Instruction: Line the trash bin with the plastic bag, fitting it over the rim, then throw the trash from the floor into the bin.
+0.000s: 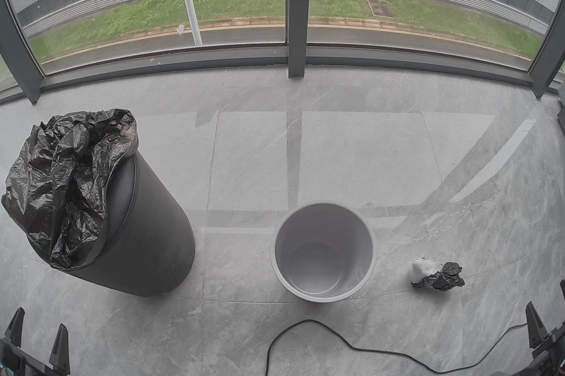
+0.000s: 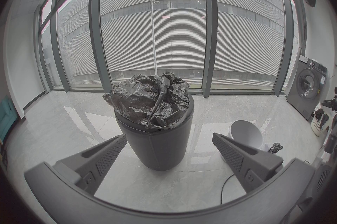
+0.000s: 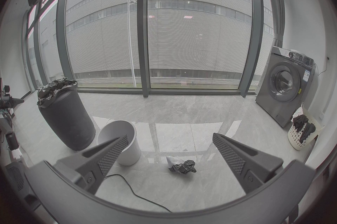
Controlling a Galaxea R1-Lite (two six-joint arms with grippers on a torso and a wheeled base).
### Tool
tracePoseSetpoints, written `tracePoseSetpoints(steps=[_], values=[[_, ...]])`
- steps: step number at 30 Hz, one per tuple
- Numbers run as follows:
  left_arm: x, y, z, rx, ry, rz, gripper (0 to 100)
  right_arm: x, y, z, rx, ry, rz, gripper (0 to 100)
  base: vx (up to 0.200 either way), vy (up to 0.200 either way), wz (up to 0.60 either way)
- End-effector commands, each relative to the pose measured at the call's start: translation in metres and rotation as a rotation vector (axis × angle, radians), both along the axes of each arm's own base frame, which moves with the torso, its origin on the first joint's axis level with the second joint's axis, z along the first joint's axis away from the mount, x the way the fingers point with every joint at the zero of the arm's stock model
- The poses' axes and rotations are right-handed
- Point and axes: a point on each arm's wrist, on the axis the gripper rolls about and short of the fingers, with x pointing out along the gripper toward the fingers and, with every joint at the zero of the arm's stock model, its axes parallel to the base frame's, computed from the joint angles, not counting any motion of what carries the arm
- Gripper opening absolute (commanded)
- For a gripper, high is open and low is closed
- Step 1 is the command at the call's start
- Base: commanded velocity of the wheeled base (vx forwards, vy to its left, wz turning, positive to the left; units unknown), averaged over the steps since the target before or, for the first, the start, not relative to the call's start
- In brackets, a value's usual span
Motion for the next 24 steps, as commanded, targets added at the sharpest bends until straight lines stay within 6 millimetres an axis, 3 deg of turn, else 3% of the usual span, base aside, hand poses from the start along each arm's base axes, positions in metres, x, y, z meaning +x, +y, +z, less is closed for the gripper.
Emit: tracePoseSetpoints(steps=[1, 13, 24], values=[[0.0001, 0.0, -0.0052, 0.0, 0.002, 0.0, 100, 0.0002, 0.0, -0.0044, -0.002, 0.004, 0.0, 100, 0.0, 0.2, 0.0], [0.0001, 0.0, -0.0054, 0.007, 0.004, -0.001, 100, 0.0002, 0.0, -0.0044, -0.002, 0.004, 0.0, 100, 0.0, 0.2, 0.0], [0.0001, 0.0, -0.0054, 0.009, 0.004, -0.001, 100, 0.0002, 0.0001, -0.0044, -0.003, 0.004, 0.003, 100, 0.2, 0.0, 0.0]])
